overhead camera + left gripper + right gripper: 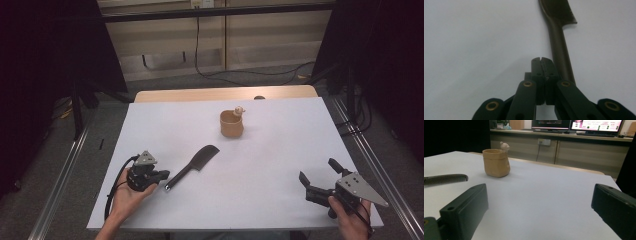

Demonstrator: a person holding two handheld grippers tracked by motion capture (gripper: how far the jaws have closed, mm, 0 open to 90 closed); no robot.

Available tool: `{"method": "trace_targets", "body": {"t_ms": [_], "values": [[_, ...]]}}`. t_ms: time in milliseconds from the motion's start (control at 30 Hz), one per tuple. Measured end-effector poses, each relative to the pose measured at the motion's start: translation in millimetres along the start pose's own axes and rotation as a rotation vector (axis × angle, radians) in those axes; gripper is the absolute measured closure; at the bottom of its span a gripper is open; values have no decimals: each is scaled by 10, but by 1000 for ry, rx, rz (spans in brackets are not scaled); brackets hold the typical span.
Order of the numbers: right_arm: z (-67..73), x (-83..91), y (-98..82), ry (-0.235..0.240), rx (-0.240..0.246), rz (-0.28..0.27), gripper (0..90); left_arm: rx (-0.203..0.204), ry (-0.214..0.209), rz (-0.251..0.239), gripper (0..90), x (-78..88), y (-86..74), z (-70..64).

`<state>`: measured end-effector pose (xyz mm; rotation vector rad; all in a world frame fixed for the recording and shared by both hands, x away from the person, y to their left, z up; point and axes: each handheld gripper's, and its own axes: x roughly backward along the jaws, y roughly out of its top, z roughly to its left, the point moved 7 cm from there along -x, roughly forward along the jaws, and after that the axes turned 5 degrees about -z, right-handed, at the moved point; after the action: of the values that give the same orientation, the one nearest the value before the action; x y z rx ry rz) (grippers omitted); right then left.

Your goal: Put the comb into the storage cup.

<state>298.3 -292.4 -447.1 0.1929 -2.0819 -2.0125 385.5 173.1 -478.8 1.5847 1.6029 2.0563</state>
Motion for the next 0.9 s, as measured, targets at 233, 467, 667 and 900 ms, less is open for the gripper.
{"method": "trace_targets", "body": {"t_ms": [233,467,667,900], "values": [[1,-4,1,0,-2,-2,4,29,2,-110,705,142,107,-18],[1,-6,-2,2,-1,2,4,-8,81,-103,292,154,147,3],[4,-6,0,5,-1,0,4,-35,46,-98,141,95,182,-81],[3,-7,0,3,-1,0,4,-61,39,-147,92,80,296,-134]]}}
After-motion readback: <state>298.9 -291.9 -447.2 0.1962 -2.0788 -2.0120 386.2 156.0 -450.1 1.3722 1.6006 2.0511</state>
